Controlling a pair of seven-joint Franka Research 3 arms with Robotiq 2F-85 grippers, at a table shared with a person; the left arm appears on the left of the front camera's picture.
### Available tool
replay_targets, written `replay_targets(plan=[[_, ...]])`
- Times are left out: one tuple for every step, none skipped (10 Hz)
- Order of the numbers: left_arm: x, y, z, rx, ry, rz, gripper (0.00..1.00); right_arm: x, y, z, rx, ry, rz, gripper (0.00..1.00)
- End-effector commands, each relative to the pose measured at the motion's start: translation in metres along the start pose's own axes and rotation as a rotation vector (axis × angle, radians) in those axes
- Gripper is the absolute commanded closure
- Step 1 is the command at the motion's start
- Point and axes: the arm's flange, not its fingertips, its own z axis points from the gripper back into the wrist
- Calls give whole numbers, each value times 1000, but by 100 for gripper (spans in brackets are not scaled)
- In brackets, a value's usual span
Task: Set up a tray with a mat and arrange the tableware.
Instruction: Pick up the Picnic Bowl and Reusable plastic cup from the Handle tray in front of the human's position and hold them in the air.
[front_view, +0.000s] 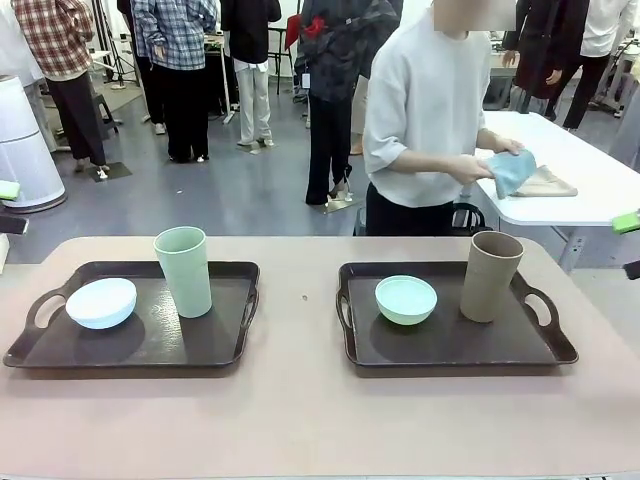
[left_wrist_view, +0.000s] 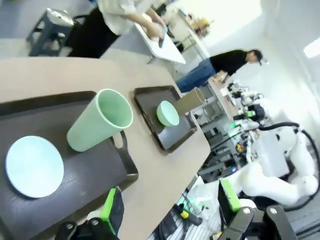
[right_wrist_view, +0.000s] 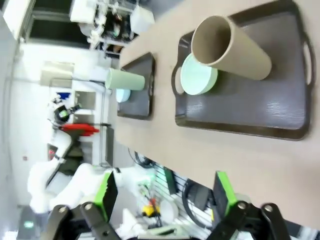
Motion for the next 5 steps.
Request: replay_targets(plan=[[-13,10,26,39,-34,30,0,-6,-35,28,98,-60,-55,0],[-18,15,33,54,-24,43,0,-11,-56,47,140,-101,-89,0],[-20,17,38,75,-25,55,0,-13,-67,56,153,-110,-105,0],[-19,10,34,117,4,32,0,-12,-63,51,123,-89,-74,0],[-17,20,38,53,-36,77,0,-21,-57,50,108,-113,-112,0]])
